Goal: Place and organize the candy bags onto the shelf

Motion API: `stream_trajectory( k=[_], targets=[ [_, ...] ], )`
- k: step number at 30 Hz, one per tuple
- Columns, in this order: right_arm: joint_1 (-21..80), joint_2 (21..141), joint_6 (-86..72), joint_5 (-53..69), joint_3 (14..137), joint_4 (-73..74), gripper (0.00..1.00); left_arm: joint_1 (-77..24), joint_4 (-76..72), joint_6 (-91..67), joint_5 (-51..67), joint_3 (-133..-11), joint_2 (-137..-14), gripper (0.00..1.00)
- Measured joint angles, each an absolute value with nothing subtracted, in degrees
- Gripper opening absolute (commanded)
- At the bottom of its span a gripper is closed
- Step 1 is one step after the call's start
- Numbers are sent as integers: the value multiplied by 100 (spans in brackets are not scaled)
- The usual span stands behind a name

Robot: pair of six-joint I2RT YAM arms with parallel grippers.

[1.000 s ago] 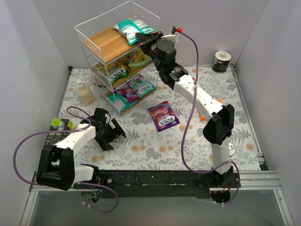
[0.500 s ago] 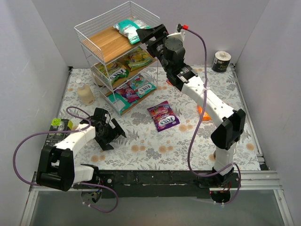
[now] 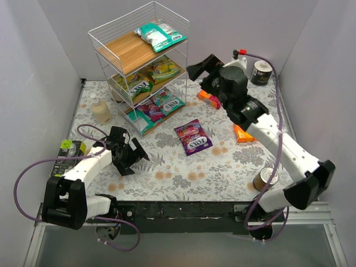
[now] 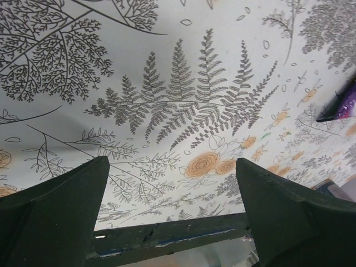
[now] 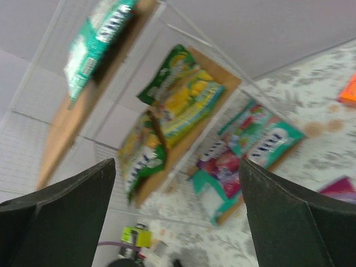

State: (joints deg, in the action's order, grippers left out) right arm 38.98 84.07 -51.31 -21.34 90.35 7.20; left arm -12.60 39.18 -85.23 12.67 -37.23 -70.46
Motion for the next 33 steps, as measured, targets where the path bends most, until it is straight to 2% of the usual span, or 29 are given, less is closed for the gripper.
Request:
stream_trajectory(
  k=[7, 13, 17, 22, 33],
  targets=[
    [3271, 6785, -4617, -2043, 6766, 1354, 96, -1260, 3767, -8486, 1533, -3726, -6836, 98],
    [2294, 6259, -4950, -1153, 4799, 1675, 95, -1260, 3579, -8527, 1730, -3726, -6836, 98],
    [2158, 6134, -5610, -582, 3791, 1531, 95, -1260, 3518, -8580, 1780, -3726, -6858, 98],
    [2193, 6451, -6392, 58, 3312, 1044, 95, -1260, 3500, -8661, 1785, -3734, -6869, 98],
    [2569, 7467, -7999, 152, 3192, -75, 95, -1260, 3520, -8785, 1747, -3769, -6866, 98]
  ],
)
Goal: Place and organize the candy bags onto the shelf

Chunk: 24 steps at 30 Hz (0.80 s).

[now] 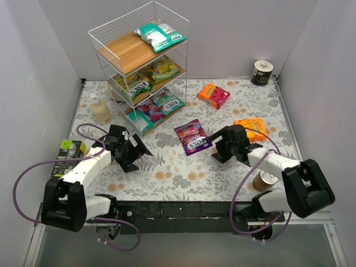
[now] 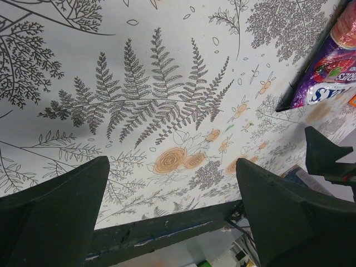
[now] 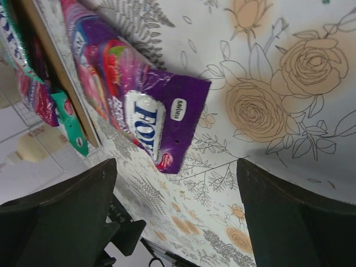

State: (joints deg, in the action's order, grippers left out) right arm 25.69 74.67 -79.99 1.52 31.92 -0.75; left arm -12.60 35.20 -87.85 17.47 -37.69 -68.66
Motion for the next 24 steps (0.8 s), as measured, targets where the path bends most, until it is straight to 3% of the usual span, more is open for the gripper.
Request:
stream_trajectory(
  k=[12, 18, 21, 22, 24],
  targets=[
    [3192, 8805, -9367, -5, 3188, -1863, 93, -1260, 3701, -8781, 1634, -3879, -6860, 98],
    [3262, 9144, -9574, -272, 3437, -1935, 72, -1260, 3776, -8759, 1562, -3920, -6855, 98],
    [3267, 9275, -9581, -368, 3642, -1653, 55, -1260, 3824, -8737, 1538, -3940, -6855, 98],
    [3271, 9319, -9579, -416, 3708, -1527, 43, -1262, 3839, -8731, 1527, -3951, -6855, 98],
    [3273, 9369, -9537, -497, 3809, -1284, 32, -1260, 3863, -8720, 1503, -3964, -6855, 98]
  ],
)
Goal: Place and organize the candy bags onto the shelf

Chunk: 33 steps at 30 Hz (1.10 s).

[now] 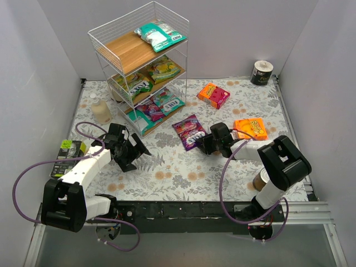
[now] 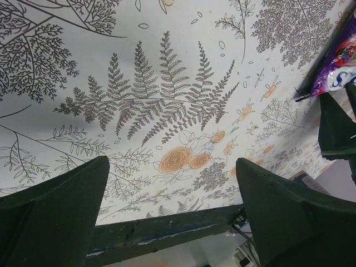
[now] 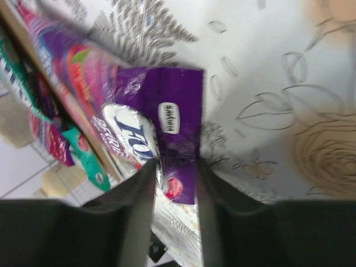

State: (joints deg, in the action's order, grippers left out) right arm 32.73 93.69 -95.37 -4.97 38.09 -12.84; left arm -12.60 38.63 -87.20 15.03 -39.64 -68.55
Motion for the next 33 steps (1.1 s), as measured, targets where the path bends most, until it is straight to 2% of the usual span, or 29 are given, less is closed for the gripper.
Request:
stream_trajectory(
  k=[1, 5, 7, 14, 20, 33],
  targets=[
    [3275, 9395, -9557, -550, 3833, -1170, 24, -1260, 3872, -8718, 1494, -3975, -6855, 98],
    [3249, 9439, -9520, -698, 3900, -963, 19, -1260, 3885, -8702, 1450, -4014, -6855, 98],
    [3221, 9470, -9456, -696, 3946, -919, 2, -1260, 3892, -8694, 1435, -4014, -6855, 98],
    [3063, 9542, -9113, -696, 4071, -860, 1, -1260, 3903, -8680, 1431, -4014, -6853, 98],
    [3030, 9421, -8103, -698, 4235, -617, 1, -1260, 3900, -8674, 1431, -4014, -6853, 98],
    [2995, 7448, -6973, -644, 4403, -744, 1, -1260, 3830, -8611, 1487, -4014, -6967, 98]
  ],
)
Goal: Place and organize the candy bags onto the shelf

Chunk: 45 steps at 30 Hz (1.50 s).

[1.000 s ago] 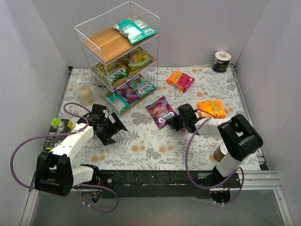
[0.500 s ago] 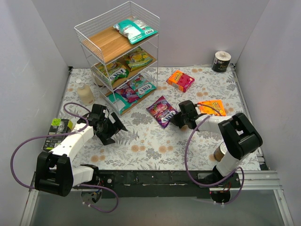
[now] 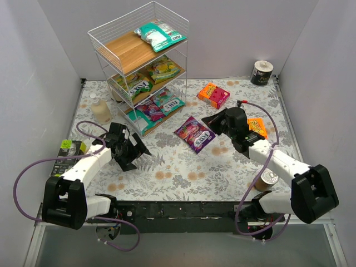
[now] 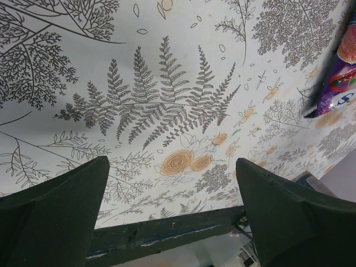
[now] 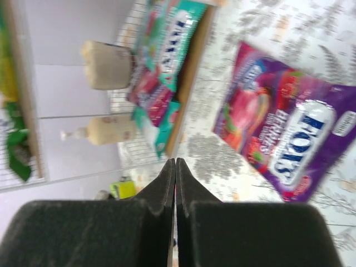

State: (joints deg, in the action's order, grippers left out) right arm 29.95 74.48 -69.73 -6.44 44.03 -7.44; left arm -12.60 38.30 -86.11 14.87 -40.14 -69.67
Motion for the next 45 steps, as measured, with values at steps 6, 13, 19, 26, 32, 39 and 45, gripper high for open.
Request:
stream_trajectory(
  k=[6, 13, 19, 26, 32, 39, 45],
  targets=[
    [2978, 7096, -6879, -556, 4860, -930, 3, -1260, 3787, -8586, 1549, -4012, -7006, 98],
    [2967, 7380, -6632, -816, 6219, 290, 73, -1262, 3754, -8569, 1564, -3964, -7004, 98],
    [2963, 7918, -6726, -1149, 6125, 1413, 77, -1260, 3728, -8543, 1581, -3885, -7002, 98],
    [2963, 8884, -6615, -1352, 6128, 2274, 78, -1260, 3721, -8543, 1588, -3885, -7002, 98],
    [2963, 9133, -6589, -1424, 6130, 2381, 78, -1260, 3675, -8545, 1608, -3885, -7002, 98],
    [2963, 9710, -6488, -1264, 6130, 2305, 78, -1260, 3575, -8543, 1656, -3883, -7002, 98],
    [2965, 10040, -6267, -893, 6130, 1929, 76, -1260, 3533, -8543, 1684, -3846, -6997, 98]
  ],
)
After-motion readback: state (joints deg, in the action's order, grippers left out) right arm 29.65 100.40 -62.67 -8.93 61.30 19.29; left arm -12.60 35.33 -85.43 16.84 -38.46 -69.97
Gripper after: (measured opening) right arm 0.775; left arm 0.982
